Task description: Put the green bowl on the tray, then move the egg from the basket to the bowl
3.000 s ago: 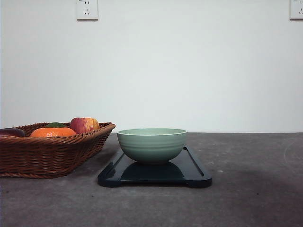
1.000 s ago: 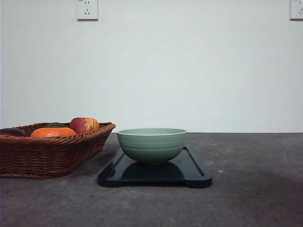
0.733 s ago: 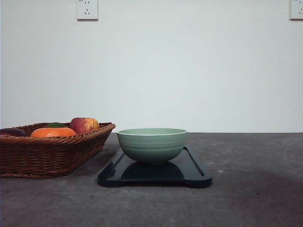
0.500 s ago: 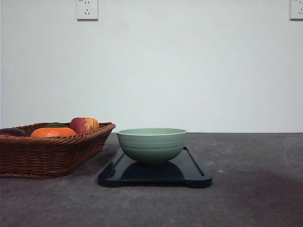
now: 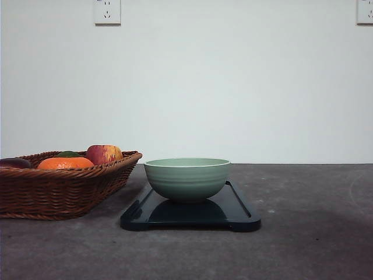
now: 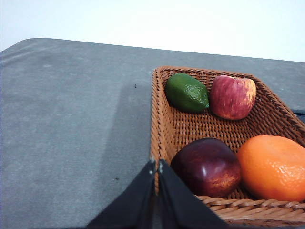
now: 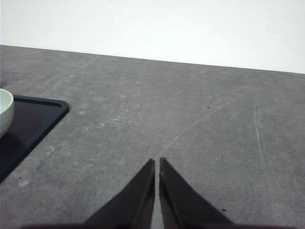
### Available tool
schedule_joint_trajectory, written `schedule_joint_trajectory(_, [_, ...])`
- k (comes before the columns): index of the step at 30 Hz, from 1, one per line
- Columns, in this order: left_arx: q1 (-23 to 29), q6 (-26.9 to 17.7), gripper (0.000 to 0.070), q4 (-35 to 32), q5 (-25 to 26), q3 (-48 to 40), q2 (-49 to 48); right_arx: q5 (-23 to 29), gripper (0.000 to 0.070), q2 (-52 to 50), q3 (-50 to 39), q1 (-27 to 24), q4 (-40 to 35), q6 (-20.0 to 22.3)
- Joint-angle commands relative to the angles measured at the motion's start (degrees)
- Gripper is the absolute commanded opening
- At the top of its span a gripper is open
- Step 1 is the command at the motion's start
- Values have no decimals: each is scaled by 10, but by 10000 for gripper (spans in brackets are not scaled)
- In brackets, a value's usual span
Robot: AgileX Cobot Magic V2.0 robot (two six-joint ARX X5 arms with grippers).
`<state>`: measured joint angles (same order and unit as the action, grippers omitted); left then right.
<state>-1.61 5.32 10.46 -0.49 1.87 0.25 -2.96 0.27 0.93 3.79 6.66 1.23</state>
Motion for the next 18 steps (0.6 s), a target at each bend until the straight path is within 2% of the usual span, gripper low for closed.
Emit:
schedule_joint_trajectory(1, [1, -6, 0, 2, -1, -11, -1, 0, 7, -1, -3, 1, -7, -6])
schedule_joint_trajectory(18, [1, -6, 0, 2, -1, -11, -1, 0, 7, -1, -3, 1, -7, -6])
